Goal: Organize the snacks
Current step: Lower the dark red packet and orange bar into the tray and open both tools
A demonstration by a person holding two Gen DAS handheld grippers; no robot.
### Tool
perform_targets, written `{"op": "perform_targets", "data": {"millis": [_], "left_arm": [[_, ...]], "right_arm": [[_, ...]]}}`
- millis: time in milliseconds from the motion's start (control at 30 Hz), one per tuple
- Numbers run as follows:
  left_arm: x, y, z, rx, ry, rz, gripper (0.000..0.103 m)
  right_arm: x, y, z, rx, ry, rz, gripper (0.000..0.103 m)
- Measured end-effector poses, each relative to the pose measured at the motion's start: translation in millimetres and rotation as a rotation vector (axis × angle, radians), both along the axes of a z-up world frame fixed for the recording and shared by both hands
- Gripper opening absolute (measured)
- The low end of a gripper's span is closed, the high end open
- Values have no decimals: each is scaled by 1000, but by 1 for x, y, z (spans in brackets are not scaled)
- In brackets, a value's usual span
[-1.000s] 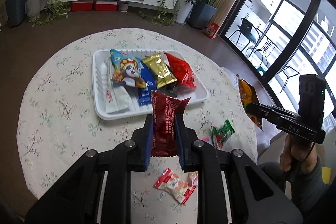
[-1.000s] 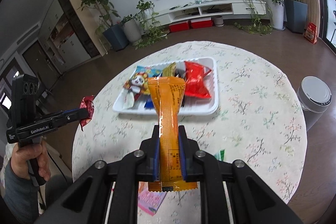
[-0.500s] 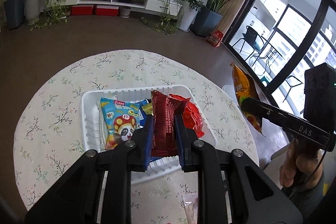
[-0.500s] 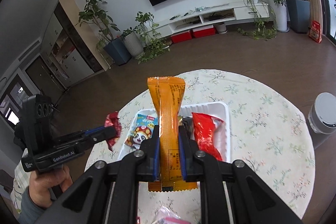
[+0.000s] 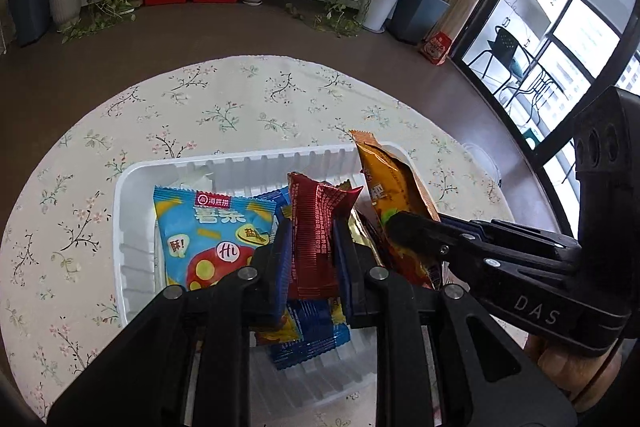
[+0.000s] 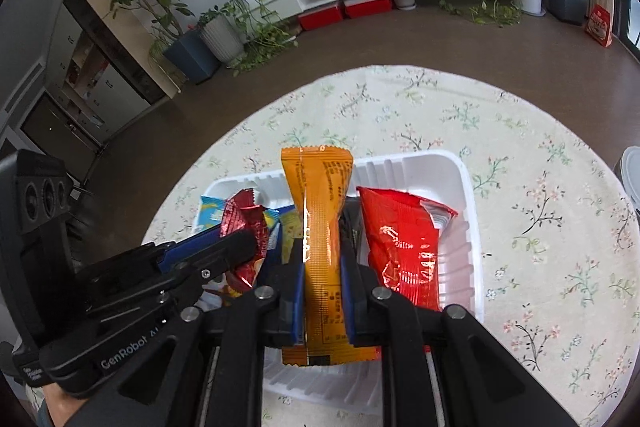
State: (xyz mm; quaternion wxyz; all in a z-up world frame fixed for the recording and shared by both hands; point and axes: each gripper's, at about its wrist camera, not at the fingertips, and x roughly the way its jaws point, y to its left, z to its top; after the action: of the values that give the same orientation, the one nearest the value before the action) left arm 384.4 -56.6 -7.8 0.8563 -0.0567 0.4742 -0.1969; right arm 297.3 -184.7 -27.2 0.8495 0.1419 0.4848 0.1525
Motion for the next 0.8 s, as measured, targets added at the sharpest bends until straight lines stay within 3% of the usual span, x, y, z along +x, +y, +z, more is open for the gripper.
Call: {"op": "perform_targets", "data": {"millis": [300,800], "left_arm": [[14,-11,-32,32,23,2,18],[17,-10,-39,29,13,11,19]], "right_arm": [[5,4,-18,-20,24,-21,17],[13,13,-24,-36,34,-23,17]]}}
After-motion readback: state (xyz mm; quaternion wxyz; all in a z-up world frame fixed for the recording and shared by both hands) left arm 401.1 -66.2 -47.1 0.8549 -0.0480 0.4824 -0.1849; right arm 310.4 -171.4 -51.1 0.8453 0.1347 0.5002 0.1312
